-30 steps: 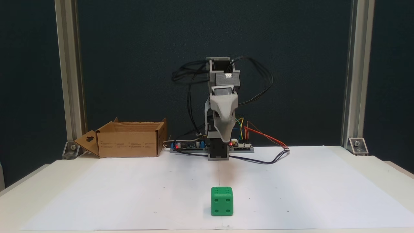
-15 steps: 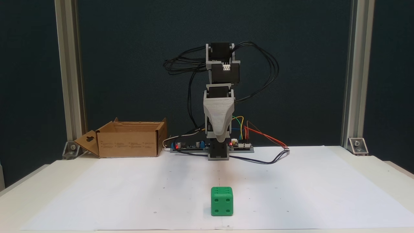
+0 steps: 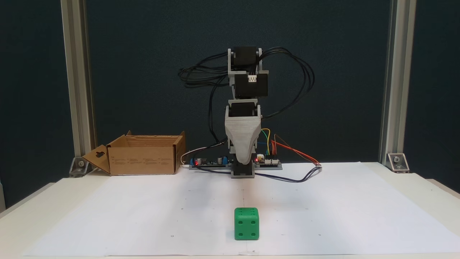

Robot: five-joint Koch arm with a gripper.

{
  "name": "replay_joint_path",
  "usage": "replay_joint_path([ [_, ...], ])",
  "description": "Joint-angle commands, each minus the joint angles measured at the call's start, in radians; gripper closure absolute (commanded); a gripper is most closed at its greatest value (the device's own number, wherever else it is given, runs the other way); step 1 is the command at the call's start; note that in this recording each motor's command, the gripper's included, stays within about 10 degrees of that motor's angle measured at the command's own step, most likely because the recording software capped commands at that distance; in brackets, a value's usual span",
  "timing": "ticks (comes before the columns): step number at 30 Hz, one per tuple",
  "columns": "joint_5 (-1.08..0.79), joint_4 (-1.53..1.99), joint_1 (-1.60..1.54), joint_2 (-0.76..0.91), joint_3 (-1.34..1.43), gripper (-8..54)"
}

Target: Grasp a green dice and put it in the bin.

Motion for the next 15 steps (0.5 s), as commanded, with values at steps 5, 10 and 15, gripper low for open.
replay_joint_path([
  [5,0.026,0.072,0.012,-0.043,-0.13,2.0],
  [10,0.032,0.071,0.009,-0.077,-0.13,2.0],
  [15,0.037,0.063,0.005,-0.106,-0.132,2.1],
])
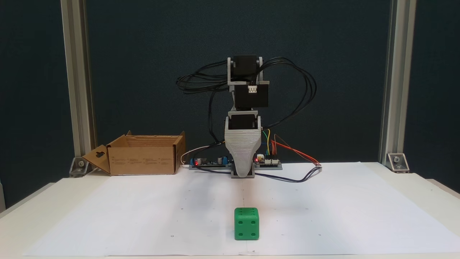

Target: Grasp a green dice and put it in the bin.

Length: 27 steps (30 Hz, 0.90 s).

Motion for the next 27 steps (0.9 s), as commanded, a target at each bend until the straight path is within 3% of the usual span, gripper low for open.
replay_joint_path([
  [1,0.037,0.021,0.002,-0.003,-0.058,2.1],
  [27,0.043,-0.049,0.017,-0.074,-0.061,2.1],
])
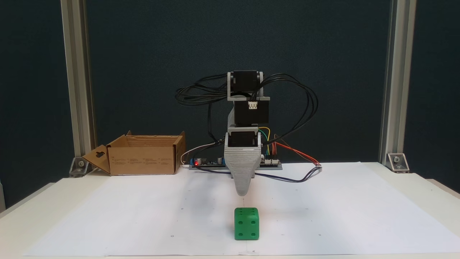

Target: Grasp a green dice and put it in the bin.

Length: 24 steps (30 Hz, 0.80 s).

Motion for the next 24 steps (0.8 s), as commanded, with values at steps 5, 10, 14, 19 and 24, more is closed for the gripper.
replay_joint_path([
  [5,0.046,-0.005,0.012,0.005,-0.049,2.2],
  [10,0.049,-0.005,0.012,-0.003,-0.049,2.3],
  [14,0.048,-0.005,0.012,-0.014,-0.049,2.3],
  [19,0.051,-0.014,0.012,-0.026,-0.049,2.3],
  [24,0.052,-0.02,0.011,-0.048,-0.049,2.3],
])
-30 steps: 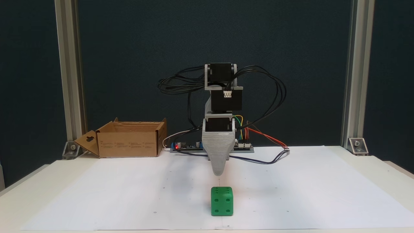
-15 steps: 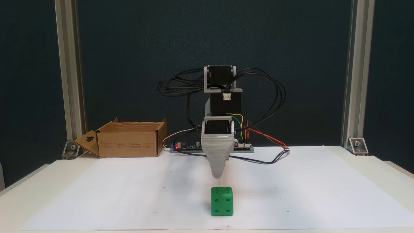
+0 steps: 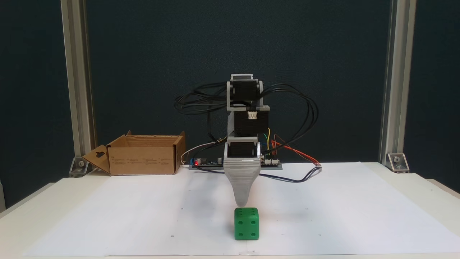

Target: Grasp a green dice and put it in the bin.

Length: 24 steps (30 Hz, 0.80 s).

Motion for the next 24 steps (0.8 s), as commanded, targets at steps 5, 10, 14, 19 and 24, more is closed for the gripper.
replay_joint_path([
  [5,0.044,-0.018,0.009,-0.011,-0.049,2.3],
  [10,0.046,-0.029,0.008,-0.031,-0.049,2.3],
  [14,0.046,-0.04,0.006,-0.048,-0.049,2.3],
  [19,0.046,-0.06,0.008,-0.071,-0.048,2.4],
  [24,0.046,-0.06,0.008,-0.084,-0.048,2.4],
])
